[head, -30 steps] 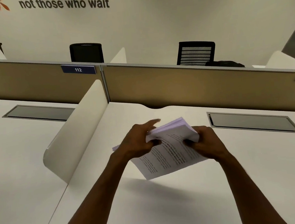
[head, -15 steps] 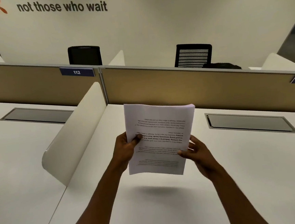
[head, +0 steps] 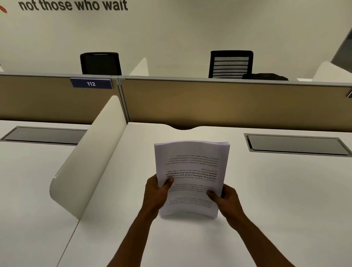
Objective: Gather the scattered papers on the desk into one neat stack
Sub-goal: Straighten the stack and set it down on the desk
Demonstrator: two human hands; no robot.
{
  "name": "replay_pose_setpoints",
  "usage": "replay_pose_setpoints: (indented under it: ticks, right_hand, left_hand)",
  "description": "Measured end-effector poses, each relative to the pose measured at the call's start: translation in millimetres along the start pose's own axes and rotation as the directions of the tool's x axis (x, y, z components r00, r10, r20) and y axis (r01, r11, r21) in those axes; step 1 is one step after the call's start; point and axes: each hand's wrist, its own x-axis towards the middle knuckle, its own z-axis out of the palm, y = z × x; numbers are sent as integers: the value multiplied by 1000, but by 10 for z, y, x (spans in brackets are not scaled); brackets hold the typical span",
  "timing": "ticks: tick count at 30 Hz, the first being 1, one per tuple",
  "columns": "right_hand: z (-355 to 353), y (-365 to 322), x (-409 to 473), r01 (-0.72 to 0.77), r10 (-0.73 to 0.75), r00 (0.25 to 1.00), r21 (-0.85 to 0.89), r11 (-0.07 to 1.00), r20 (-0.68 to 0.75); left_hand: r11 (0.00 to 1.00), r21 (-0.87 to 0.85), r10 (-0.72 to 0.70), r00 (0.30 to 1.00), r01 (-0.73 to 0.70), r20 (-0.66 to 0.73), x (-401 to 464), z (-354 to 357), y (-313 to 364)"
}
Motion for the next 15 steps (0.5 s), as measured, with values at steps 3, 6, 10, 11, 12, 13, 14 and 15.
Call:
replay_pose_setpoints:
  ticks: [3,6,10,11,12,13,14,15]
  right_hand:
    - [-19,-51,29,23,-23,1000,-3,1000,-16]
    - [-10,-24,17,37,-38,999,-51,998,-3]
    - [-9,19,26,48,-51,998,-122,991,-20]
    - [-18,-4,38,59,-63,998,-133,989,-22]
    - [-30,-35,53,71,-75,997,-150,986,-22]
    - [-47,-71,69,86,-90,996,-169,982,-19]
    - [-65,-110,83,99,-104,994,-193,976,-15]
    - [-83,-155,97,113,-118,993,-213,970,-10]
  left_hand:
    - [1000,-19,19,1000,-20,-11,-1,-6,22]
    - [1000,6,6,1000,-6,20,0,-24,-39]
    - [998,61,14,999,-16,29,5,-27,-83]
    - [998,60,20,999,-22,27,2,-35,-59]
    - [998,52,23,999,-24,25,0,-48,-28]
    - [999,38,29,999,-30,25,3,-64,5]
    - [999,31,39,999,-39,28,5,-87,40]
    - [998,30,53,998,-54,35,8,-110,80]
